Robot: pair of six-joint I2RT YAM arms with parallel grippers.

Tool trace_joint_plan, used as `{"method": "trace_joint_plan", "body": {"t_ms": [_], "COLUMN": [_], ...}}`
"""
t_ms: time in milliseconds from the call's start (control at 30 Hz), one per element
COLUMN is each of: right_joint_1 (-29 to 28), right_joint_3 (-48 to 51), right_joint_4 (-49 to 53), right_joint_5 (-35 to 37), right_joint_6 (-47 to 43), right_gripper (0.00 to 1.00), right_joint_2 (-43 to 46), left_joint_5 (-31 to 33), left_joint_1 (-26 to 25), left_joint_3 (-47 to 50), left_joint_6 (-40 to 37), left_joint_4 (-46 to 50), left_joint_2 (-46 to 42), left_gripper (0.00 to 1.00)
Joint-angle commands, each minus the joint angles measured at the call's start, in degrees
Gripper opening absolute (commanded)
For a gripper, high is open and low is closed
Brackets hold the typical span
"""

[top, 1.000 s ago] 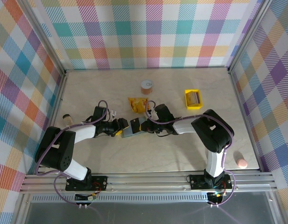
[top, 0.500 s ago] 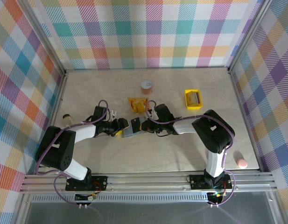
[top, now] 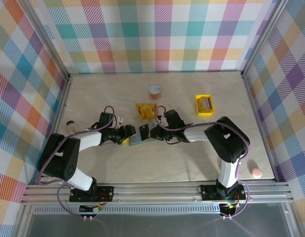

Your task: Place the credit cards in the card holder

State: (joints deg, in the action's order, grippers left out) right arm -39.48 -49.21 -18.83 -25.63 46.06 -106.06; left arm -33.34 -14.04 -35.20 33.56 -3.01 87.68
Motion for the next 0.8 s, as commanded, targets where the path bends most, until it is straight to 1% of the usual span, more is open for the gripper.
{"method": "trace_joint_plan", "body": {"t_ms": [0, 267, 767], "right_joint_1": [-0.59, -1.03, -2.53], "right_joint_3": [-1.33, -3.48, -5.81], "right_joint_4": [1.51, 5.91, 8.91], "right_joint_5": [-2.36, -2.15, -0.10], "right_joint_6": [-0.52, -1.68, -0.67], "right_gripper": [0.00, 0.00, 0.00], "right_joint_2": [-1.93, -2.83, -3.80], "left_joint_5": [0.23, 0.12, -0.21], "left_joint_1": [0.51, 0.51, 0.42], "left_joint_3": [-1.10, -1.25, -1.45], "left_joint_6": [-0.95, -0.87, -0.95], "left_joint_4": [1.08, 0.91, 1.20], "left_joint_2": [1.07, 1.35, 1.08], "left_gripper": [0.65, 0.65, 0.64]}}
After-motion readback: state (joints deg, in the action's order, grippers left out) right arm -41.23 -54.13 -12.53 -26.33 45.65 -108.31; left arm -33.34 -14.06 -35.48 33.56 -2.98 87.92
